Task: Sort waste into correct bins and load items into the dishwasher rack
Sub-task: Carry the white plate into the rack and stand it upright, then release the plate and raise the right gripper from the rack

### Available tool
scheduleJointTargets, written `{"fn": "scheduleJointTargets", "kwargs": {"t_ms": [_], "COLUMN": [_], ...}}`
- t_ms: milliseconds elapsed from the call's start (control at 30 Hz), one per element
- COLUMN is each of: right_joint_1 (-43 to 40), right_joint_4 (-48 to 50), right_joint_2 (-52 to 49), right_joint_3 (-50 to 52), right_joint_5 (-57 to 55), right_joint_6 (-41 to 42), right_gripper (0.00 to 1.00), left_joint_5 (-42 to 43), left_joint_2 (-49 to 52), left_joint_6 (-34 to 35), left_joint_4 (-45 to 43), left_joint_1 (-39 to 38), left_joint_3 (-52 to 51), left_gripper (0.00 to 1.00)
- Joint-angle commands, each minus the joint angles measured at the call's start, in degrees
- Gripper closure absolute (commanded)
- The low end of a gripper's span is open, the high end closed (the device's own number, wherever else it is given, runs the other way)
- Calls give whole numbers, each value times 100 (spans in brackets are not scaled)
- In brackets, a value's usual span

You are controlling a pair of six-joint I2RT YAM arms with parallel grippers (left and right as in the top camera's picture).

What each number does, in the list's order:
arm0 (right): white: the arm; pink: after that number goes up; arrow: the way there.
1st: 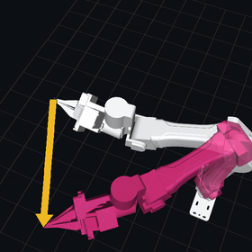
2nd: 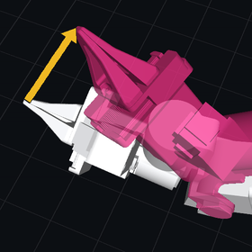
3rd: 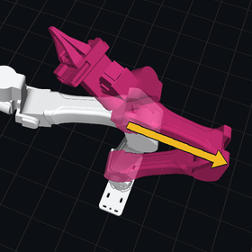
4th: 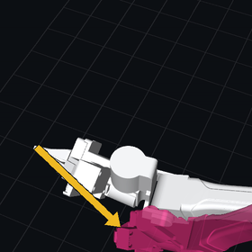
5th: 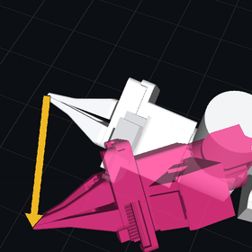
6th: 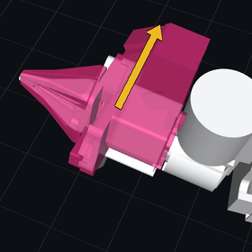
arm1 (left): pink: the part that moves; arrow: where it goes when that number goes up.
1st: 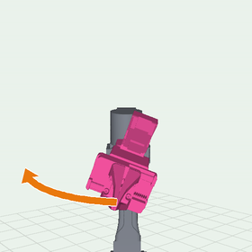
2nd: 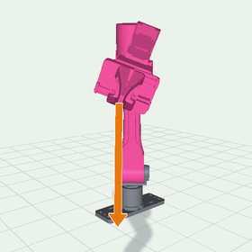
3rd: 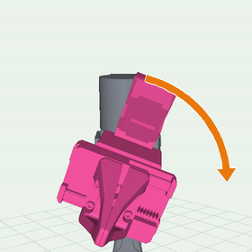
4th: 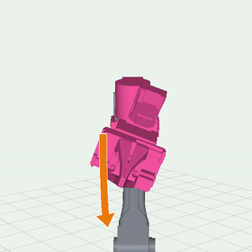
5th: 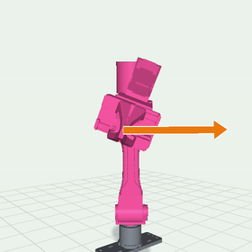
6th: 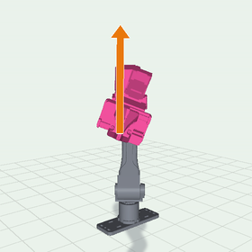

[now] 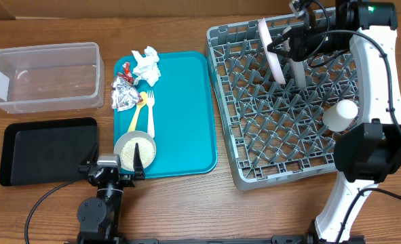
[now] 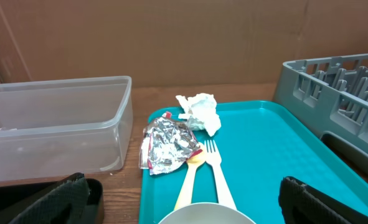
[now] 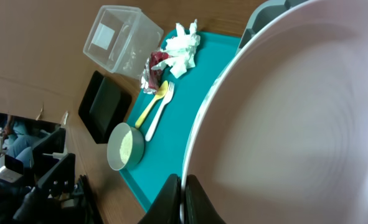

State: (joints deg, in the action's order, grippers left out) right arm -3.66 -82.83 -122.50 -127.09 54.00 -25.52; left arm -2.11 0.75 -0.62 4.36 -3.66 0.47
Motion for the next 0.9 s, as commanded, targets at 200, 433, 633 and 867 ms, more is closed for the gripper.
{"fn": "scheduleJointTargets", "kwargs": {"t_ms": [200, 433, 633, 867], "right_joint_1": [-9, -20, -33, -33], "right_joint_4": [396, 525, 680, 710], "right_joint_2": [195, 195, 197, 380], "right_joint_3": [498, 531, 509, 507], "right_joint_5": [-52, -55, -24, 20], "right_joint_6": [-26, -28, -31, -26], "right_gripper": [96, 96, 64, 55], "left_joint_5": [26, 26, 26, 26], "left_joint_2": [-44, -44, -44, -44], "left_joint_6": [-50, -50, -50, -50], "left_joint_4": [-13, -15, -13, -13], "left_joint_1": [17, 17, 17, 17], "left_joint_3": [-20, -20, -20, -20], "left_gripper": [0, 0, 0, 0]}}
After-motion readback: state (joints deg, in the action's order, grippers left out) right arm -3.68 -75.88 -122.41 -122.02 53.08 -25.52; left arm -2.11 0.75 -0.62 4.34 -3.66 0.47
